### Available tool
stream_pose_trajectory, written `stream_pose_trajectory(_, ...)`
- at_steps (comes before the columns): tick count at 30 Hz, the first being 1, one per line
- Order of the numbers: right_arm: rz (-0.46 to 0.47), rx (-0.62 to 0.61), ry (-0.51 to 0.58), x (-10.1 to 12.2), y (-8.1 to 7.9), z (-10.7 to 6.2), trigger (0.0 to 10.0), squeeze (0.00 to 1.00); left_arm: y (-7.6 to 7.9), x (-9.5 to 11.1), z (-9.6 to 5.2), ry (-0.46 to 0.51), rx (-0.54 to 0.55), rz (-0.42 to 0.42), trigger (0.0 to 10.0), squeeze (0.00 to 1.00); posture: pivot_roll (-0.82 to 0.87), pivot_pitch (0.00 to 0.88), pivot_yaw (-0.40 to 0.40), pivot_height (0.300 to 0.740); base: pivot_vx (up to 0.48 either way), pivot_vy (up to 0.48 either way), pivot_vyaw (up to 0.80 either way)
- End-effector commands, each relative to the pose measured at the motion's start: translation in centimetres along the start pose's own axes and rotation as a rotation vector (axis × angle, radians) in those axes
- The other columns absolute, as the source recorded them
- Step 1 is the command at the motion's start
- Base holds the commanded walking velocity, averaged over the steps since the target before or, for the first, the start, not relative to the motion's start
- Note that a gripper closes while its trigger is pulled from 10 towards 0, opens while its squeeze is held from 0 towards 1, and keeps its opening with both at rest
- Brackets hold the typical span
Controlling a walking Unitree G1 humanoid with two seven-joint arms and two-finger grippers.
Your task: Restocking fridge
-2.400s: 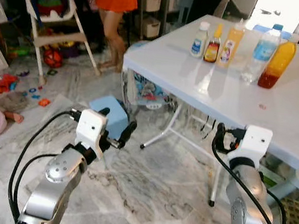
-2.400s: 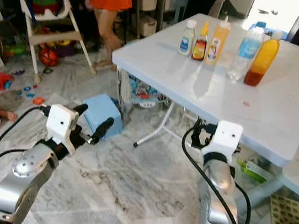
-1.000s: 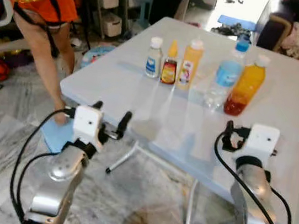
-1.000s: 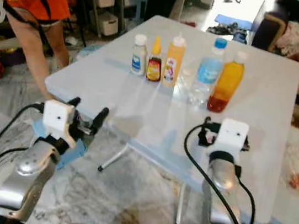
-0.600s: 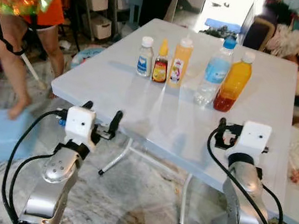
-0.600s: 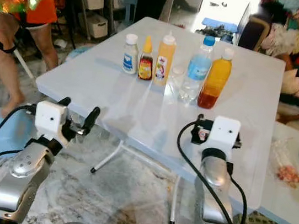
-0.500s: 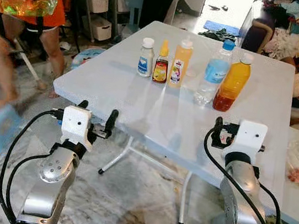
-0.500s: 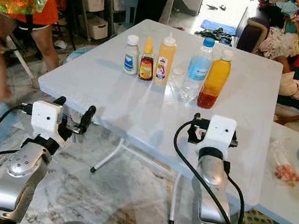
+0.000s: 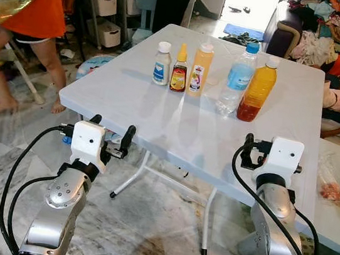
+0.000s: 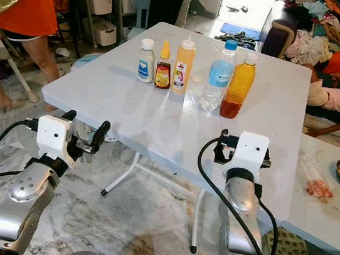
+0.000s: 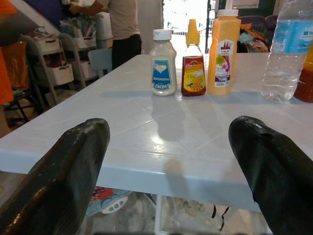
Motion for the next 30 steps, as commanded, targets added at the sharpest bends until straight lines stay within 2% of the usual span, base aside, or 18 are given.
stream_pose_trajectory(1,0.001,-0.008,0.013,0.35,0.14,0.19,10.0,0.00,-0.01,0.20,0.04,0.009,-0.003,0.005,10.0,0.00,0.01,0.000,-0.007,0.740,0.000,0.000,0.00)
stream_pose_trajectory(30,0.001,-0.008,0.013,0.35,0.14,0.19,10.0,0.00,-0.01,0.20,0.04,0.009,-0.003,0.005,10.0,0.00,0.01,0.000,-0.007,0.740,0.000,0.000,0.00)
Point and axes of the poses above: a point about 5 cm out from each wrist's last joint towards the gripper, its own z axis pointing out of the wrist towards the gripper, its own x axis along the axis of the wrist's last joint, y = z × x, the point moved 1 cm from there along z, pointing out of the wrist towards the gripper, and after that the axes turned 8 degrees about -z, right-handed, at the moved point
